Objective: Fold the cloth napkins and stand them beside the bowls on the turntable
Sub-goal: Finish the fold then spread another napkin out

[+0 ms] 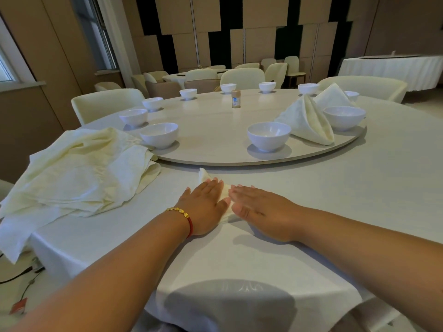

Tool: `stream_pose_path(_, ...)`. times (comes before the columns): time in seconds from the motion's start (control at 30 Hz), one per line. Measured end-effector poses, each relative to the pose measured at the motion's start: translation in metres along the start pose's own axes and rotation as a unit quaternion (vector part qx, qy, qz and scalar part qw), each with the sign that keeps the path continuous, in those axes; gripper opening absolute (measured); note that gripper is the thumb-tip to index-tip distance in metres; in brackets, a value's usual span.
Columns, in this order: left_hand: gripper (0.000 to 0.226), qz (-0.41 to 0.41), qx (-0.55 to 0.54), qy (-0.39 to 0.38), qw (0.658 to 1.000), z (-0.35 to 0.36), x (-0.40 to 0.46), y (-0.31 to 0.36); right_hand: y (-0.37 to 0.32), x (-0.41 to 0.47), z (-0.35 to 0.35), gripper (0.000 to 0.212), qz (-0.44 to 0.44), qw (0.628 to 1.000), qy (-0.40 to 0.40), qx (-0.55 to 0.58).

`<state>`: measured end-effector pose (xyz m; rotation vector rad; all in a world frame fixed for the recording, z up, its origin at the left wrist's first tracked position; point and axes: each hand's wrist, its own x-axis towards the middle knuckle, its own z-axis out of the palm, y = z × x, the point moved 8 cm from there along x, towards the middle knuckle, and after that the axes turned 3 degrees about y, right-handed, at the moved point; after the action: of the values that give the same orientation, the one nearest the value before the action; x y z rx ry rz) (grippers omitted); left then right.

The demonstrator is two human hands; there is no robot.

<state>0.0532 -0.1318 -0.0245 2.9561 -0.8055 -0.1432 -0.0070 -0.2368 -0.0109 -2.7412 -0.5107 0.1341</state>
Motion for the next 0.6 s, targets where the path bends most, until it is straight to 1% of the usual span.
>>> stream_pose_path(0.03, 0.057, -0.001, -0.004, 0.001, 1.0, -0.001, 0.002, -0.002, 0.0, 0.0, 0.001, 0.1, 0.001, 1.0, -0.006, -0.011)
stream_pose_path(0.1, 0.056, -0.005, -0.004, 0.001, 1.0, -0.002, 0.006, -0.006, -0.001, -0.001, 0.003, 0.088, 0.002, 0.999, -0.018, -0.03)
stream_pose_path(0.2, 0.056, -0.023, -0.004, 0.002, 1.0, -0.004, 0.014, -0.014, -0.001, -0.001, 0.004, 0.093, -0.002, 0.998, -0.024, -0.061)
stream_pose_path(0.4, 0.056, -0.044, -0.002, 0.019, 0.999, -0.009, 0.022, -0.026, -0.003, -0.003, 0.003, 0.091, -0.003, 0.996, -0.036, -0.081)
stream_pose_path(0.47, 0.057, -0.036, -0.004, 0.031, 0.999, -0.011, 0.016, -0.025, -0.002, -0.003, 0.003, 0.088, -0.002, 0.996, -0.033, -0.084)
stream_pose_path(0.6, 0.063, 0.017, 0.007, 0.031, 0.999, -0.007, -0.012, -0.017, -0.001, -0.004, 0.004, 0.078, 0.007, 0.995, -0.041, -0.086)
